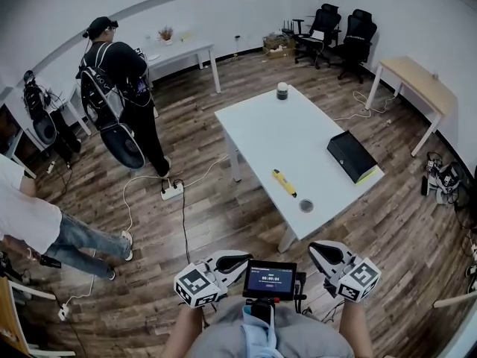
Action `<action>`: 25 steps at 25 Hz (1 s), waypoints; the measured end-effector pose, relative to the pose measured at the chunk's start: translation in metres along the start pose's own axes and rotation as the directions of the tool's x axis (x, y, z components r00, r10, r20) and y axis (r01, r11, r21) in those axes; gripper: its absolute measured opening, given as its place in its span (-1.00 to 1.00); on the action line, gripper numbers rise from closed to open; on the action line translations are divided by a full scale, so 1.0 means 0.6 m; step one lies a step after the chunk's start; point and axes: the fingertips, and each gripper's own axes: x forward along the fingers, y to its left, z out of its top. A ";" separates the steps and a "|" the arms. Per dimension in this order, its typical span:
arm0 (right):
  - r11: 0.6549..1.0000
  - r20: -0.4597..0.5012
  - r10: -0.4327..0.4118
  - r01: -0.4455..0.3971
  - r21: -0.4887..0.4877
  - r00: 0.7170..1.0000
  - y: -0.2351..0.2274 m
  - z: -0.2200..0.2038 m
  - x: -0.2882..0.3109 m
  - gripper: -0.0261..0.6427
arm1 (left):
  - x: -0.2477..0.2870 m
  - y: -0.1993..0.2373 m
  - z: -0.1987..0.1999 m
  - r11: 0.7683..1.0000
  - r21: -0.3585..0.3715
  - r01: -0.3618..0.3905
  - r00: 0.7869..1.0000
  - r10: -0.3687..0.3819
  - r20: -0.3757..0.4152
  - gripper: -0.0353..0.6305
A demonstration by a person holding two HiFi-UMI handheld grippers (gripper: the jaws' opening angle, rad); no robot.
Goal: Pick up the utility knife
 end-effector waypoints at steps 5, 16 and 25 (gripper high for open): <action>1.000 -0.012 0.003 -0.003 0.014 1.000 -0.016 -0.005 0.010 -0.83 | 0.018 0.012 0.003 1.000 -0.013 0.008 1.000 -0.008 -0.005 -0.83; 0.998 -0.040 -0.039 0.040 0.044 0.998 -0.060 -0.008 0.064 -0.83 | 0.025 0.088 0.011 0.999 -0.012 0.031 0.999 -0.032 -0.028 -0.83; 0.998 -0.057 -0.061 0.062 0.029 0.997 -0.062 -0.005 0.145 -0.83 | -0.006 0.184 0.007 0.999 -0.025 0.033 0.999 -0.033 -0.004 -0.83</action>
